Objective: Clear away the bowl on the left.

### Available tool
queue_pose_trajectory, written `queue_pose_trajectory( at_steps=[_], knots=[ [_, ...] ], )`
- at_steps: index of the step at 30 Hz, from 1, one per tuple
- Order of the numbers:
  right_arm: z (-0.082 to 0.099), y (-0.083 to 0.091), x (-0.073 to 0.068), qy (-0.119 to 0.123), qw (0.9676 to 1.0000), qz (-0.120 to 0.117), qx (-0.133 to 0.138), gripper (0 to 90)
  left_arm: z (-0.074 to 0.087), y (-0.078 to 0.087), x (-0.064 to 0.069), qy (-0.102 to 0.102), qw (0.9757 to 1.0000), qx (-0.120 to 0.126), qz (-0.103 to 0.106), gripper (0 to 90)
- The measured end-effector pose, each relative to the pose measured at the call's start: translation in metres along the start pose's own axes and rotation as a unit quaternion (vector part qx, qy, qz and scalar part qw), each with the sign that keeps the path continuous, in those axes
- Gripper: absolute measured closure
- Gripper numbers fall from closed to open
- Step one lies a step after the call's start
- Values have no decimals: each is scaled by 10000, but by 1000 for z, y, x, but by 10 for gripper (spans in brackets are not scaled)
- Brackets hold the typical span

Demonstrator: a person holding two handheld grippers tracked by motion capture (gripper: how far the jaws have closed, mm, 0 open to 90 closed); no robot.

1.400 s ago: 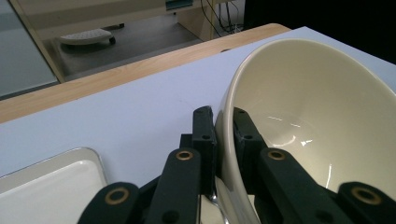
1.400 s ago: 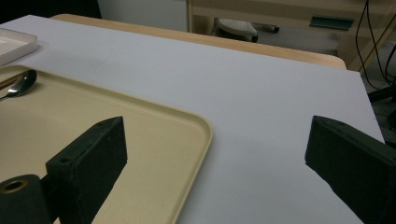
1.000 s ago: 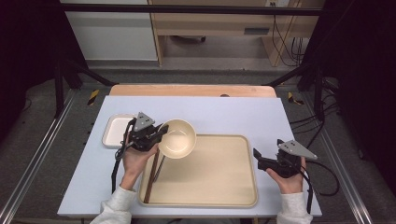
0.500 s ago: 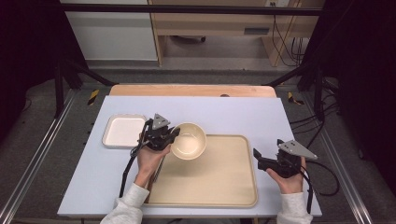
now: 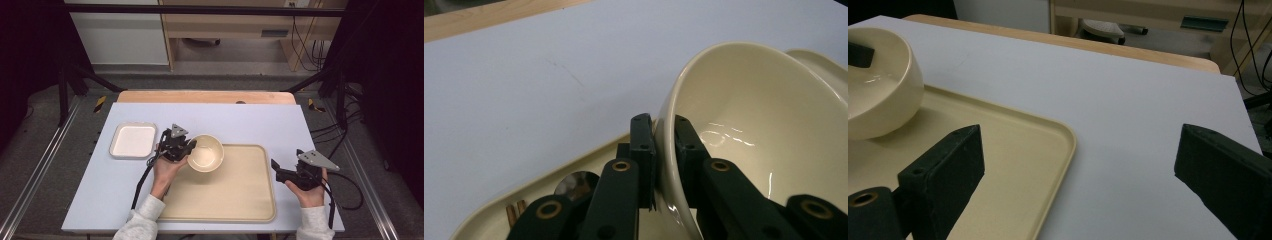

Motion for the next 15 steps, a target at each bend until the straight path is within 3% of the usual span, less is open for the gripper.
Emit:
queue_pose_trajectory(
  at_steps=[11, 15],
  knots=[
    [0, 1, 1, 12, 10000, 10, 9, 62, 5, -11, -1, 117, 9998, -128, 65, 823],
    [0, 1, 1, 10, 10000, 8, 12, 62, 7, -14, -5, 127, 9997, -219, -6, 827]
  ],
)
Point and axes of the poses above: each handheld gripper's, and its own axes: y roughly backward along the jaws, z roughly out of its underside, x roughly to its right, the point moved 9 cm from there along -y, roughly forward along the jaws, and after that the axes turned 8 degrees about y, right-handed, at the moved point
